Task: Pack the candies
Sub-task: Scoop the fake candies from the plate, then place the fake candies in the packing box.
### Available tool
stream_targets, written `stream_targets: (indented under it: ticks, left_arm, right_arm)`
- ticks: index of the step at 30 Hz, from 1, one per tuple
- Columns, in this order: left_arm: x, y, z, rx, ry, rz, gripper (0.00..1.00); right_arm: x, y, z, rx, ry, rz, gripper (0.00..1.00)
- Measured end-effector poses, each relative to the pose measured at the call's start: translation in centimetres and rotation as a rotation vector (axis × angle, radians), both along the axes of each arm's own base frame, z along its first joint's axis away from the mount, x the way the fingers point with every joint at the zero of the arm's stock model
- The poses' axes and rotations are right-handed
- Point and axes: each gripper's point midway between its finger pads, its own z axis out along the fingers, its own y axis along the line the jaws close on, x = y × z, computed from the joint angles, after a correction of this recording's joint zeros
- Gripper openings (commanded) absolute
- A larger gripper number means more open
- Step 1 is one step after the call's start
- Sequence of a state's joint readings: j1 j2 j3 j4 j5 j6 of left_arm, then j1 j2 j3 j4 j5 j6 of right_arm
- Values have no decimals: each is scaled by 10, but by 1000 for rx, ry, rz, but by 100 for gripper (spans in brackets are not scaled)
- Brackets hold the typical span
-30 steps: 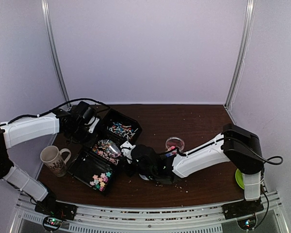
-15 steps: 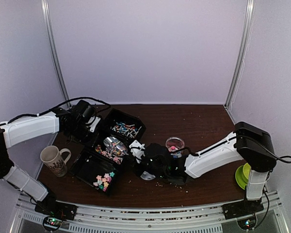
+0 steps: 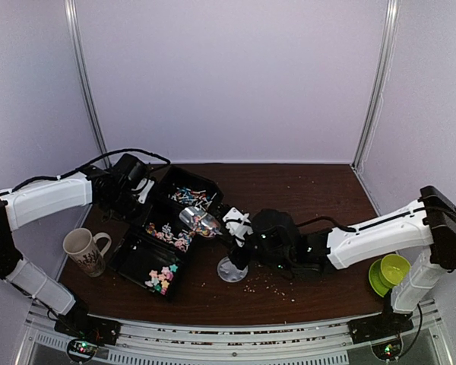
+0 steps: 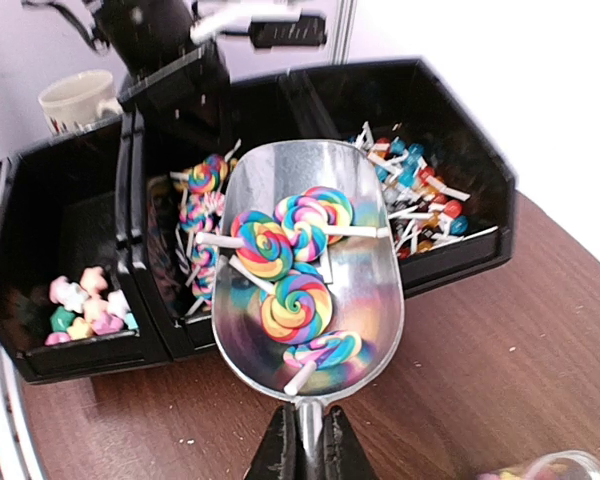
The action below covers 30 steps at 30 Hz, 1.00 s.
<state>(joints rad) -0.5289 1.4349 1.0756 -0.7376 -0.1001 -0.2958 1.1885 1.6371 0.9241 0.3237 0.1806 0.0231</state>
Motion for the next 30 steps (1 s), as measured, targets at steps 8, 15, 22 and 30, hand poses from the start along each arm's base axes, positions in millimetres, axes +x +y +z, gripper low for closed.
stream_targets:
  ticks: [8,15,22,30]
  left_arm:
    - [-3,0,-4,5,20,-3,0]
    - [-5,0,-6,3,33,-7,0]
    - [-6,-1,-7,0,41,-10,0]
    - [-5,-3,-7,-6,45,-14,0]
  right_arm:
    - [7,-50,56,30,-16,-59,0]
    - [22,-113,56,-54,50,-181,0]
    - [20,-167,46,-153,133,-287,0]
    - [7,-209,12,-306,274,-361,0]
